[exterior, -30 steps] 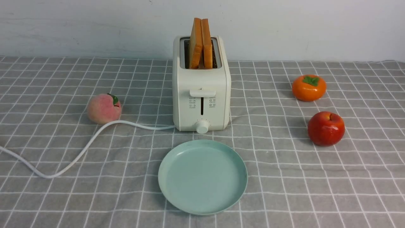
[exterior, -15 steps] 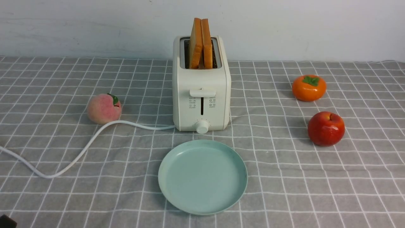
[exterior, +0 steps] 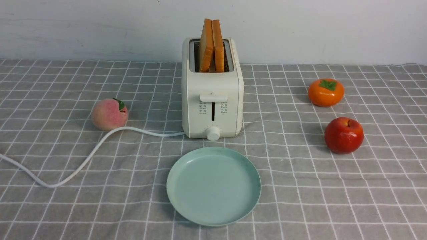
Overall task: Take toasted bread from bread machine on grey coffee table place on plate.
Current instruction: 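Grasp the toast slice in the toaster and pull it up out of the slot with the right gripper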
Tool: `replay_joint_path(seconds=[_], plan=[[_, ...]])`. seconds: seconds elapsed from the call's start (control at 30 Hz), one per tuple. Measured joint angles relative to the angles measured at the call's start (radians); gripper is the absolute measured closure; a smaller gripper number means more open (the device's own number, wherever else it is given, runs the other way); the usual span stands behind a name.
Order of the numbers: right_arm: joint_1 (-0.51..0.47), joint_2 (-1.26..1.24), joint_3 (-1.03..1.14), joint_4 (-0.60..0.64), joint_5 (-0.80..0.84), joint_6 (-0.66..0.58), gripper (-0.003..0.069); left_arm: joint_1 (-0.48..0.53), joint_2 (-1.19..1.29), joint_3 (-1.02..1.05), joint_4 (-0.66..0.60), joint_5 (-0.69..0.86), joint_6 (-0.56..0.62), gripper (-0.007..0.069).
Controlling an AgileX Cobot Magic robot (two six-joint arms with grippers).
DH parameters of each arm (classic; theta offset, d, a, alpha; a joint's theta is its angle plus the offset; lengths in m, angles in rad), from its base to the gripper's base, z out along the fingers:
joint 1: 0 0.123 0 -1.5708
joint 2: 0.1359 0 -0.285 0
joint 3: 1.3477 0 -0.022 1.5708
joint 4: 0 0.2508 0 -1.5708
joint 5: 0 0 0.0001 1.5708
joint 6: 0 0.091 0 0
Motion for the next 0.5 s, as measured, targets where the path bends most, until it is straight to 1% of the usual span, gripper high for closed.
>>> replay_joint_path(seconds=[0.03,0.07,0.1,0.13,0.17,0.2,0.23,0.27,0.3,0.37,0.4,0.47,0.5], plan=[[0.000,0.041,-0.074,-0.014,0.053,0.000,0.0419,0.000,0.000,-0.053,0.016,0.041,0.002,0.0638],[0.000,0.097,-0.132,-0.024,0.112,0.000,0.0419,0.000,0.004,-0.087,0.030,0.073,0.002,0.0638],[0.000,0.109,-0.146,-0.027,0.142,0.000,0.0419,0.000,0.009,-0.110,0.034,0.095,0.004,0.0638],[0.000,0.182,-0.238,-0.049,0.238,-0.002,0.0419,0.000,0.034,-0.183,0.062,0.177,0.004,0.0638],[0.000,0.244,-0.286,-0.066,0.303,-0.008,0.0419,0.000,0.067,-0.245,0.081,0.261,0.004,0.0638],[0.000,0.308,-0.349,-0.093,0.401,-0.026,0.0419,0.000,0.119,-0.321,0.097,0.380,0.007,0.0638],[0.000,0.371,-0.385,-0.114,0.463,-0.041,0.0419,0.000,0.159,-0.359,0.107,0.466,0.013,0.0638],[0.000,0.395,-0.402,-0.125,0.509,-0.054,0.0421,0.000,0.182,-0.398,0.111,0.512,0.018,0.0638],[0.000,0.477,-0.450,-0.160,0.605,-0.077,0.0437,0.000,0.267,-0.483,0.118,0.672,0.059,0.0638],[0.000,0.576,-0.493,-0.202,0.699,-0.110,0.0495,0.000,0.397,-0.594,0.126,0.897,0.148,0.0638],[0.000,0.607,-0.505,-0.217,0.720,-0.125,0.0531,0.000,0.447,-0.631,0.126,0.976,0.189,0.0638],[0.000,0.679,-0.513,-0.231,0.742,-0.170,0.0643,0.000,0.574,-0.703,0.118,1.158,0.298,0.0638],[0.000,0.683,-0.513,-0.231,0.742,-0.177,0.0649,0.000,0.583,-0.706,0.118,1.168,0.314,0.0638]])
